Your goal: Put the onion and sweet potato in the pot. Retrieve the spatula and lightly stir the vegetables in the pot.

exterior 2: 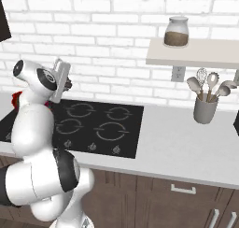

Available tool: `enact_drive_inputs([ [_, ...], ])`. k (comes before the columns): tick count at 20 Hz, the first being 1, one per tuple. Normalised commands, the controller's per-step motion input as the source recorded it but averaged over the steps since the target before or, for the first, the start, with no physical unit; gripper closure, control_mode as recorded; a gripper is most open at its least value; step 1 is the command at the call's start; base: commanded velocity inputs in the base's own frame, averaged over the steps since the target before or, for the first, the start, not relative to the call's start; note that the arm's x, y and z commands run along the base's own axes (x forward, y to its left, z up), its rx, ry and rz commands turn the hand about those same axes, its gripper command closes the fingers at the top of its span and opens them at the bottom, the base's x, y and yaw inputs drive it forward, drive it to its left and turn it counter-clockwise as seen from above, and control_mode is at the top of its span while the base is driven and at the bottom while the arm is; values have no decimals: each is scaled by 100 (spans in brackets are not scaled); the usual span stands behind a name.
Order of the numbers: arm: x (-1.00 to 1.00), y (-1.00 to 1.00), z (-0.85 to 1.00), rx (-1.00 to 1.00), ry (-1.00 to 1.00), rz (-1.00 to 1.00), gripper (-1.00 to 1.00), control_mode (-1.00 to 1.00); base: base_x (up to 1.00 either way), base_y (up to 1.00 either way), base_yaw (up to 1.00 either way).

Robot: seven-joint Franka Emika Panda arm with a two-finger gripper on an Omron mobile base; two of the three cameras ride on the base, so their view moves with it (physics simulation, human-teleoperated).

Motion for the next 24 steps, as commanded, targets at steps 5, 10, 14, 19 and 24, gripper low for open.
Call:
enact_drive_inputs([
  [5, 48, 70, 30, -42, 32, 26, 100, -100, 0, 0, 0],
  [10, 43, 24, 11, -46, 20, 26, 100, -100, 0, 0, 0],
  [14, 51, 12, 30, -38, 28, 27, 100, -100, 0, 0, 0],
  [19, 32, 26, 36, -39, 32, 22, 100, -100, 0, 0, 0],
  [24, 35, 20, 52, -41, 20, 18, 100, -100, 0, 0, 0],
])
